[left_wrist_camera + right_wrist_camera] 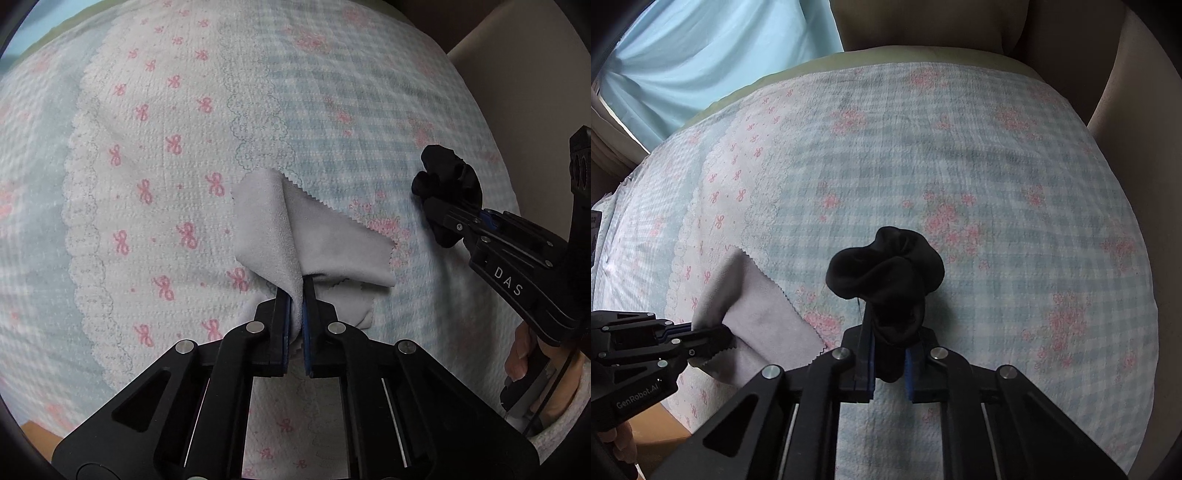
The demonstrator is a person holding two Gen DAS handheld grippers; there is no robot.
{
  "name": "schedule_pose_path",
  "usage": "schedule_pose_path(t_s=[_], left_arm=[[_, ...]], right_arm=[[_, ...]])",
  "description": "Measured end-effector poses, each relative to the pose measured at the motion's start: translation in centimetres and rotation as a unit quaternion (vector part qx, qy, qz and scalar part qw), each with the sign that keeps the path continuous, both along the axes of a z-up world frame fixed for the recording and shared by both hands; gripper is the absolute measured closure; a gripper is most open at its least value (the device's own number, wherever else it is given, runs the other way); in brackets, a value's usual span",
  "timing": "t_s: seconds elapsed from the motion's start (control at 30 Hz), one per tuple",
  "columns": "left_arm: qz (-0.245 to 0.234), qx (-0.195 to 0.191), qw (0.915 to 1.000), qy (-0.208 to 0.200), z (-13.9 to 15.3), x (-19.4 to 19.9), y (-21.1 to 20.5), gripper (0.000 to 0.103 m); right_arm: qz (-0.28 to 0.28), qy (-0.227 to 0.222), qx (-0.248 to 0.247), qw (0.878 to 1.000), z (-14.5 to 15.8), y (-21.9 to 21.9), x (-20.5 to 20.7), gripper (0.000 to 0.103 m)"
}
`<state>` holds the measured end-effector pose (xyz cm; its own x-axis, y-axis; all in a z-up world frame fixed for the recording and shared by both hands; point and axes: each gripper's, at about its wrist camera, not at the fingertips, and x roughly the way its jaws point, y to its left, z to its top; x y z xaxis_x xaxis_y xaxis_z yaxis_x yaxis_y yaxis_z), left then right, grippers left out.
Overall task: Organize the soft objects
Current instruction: 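Grasp the grey cloth with the left tool while the right tool grasps the black scrunchie, then carry the grey cloth and black scrunchie into the box and release both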
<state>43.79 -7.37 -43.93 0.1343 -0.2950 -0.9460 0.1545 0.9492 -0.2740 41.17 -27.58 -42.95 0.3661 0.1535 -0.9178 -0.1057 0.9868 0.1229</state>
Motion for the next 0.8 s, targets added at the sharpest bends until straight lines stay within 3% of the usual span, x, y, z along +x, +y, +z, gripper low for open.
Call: schedule_pose_path(t_s=[0.37, 0.8], left_arm=[[0.015, -0.020, 0.9984, -0.052, 7.8, -1.4, -0.4, 0.099], [0.070, -0.027, 0.9862, -0.148, 21.4, -8.9, 1.4, 0.099]], right_arm=[[-0.005, -0.038, 0.010, 0.999, 5.5, -0.1, -1.8, 0.093], [0.032, -0.110, 0.021, 0.993, 19.8, 3.2, -9.6, 0.093]])
